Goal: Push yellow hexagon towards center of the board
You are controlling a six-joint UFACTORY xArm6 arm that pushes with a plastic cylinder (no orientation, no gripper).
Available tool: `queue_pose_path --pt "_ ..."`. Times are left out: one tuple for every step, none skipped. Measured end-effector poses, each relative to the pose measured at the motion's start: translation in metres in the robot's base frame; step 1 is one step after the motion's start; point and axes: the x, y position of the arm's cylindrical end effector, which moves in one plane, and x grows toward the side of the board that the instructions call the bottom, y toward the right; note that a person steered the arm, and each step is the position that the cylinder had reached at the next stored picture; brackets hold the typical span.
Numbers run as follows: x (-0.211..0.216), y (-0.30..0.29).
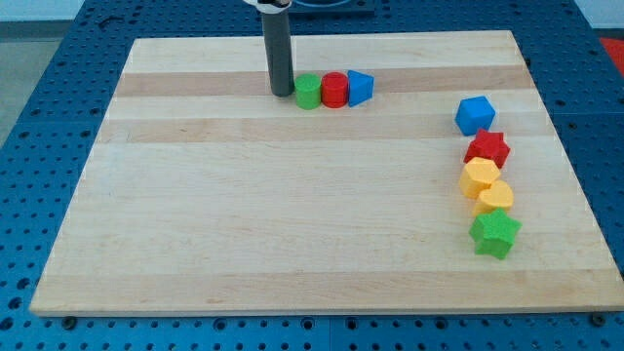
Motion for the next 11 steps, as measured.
queue_pose_path --pt "0.02 -0.007" --pt "0.048 0.005" --pt "0.051 0.049" --pt "0.041 0.098" --pt "0.028 0.153" --pt "0.017 0.207" --pt "0.015 0.264" --pt "0.018 0.322" --pt "0.031 0.373" --pt "0.054 0.38" --pt "0.079 0.38"
